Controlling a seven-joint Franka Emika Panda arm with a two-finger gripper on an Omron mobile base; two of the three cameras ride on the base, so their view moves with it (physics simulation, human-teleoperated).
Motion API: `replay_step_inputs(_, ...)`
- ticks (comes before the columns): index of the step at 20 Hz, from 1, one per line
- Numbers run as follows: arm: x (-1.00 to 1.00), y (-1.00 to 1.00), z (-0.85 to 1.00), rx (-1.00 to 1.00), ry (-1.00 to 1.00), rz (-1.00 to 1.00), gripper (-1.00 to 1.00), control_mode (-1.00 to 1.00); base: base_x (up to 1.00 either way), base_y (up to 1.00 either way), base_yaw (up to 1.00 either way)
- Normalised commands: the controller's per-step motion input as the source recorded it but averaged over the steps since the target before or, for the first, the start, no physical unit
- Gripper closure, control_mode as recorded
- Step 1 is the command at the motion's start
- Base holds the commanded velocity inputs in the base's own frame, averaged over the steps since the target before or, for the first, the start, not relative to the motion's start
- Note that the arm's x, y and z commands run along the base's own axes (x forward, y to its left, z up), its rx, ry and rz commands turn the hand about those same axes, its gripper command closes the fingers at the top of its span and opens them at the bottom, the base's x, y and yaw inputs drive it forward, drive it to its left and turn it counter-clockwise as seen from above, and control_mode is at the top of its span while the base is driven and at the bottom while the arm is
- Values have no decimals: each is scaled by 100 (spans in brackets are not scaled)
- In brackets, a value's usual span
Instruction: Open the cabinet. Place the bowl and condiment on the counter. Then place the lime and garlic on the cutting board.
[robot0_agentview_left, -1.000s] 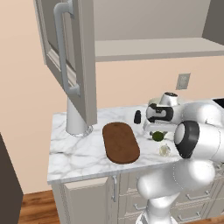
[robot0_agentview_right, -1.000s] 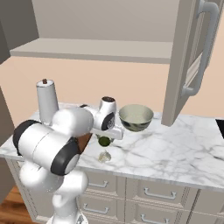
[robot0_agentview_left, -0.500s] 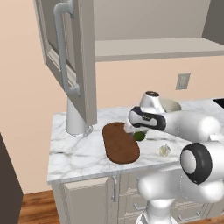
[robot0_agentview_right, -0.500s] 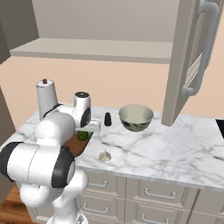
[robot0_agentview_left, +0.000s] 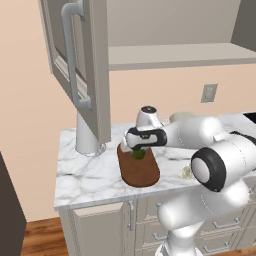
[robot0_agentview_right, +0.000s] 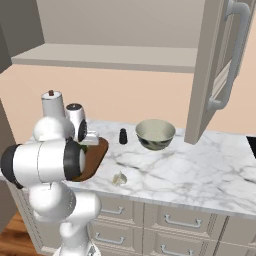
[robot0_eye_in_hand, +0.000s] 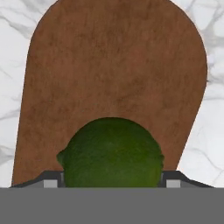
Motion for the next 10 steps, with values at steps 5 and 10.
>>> replay_step_inputs(5, 21, -4, -8, -7, 0, -8, -100, -100, 0, 0, 0)
replay_step_inputs(10, 9, -18, 0, 0, -2, -2, -100, -100, 0, 0, 0)
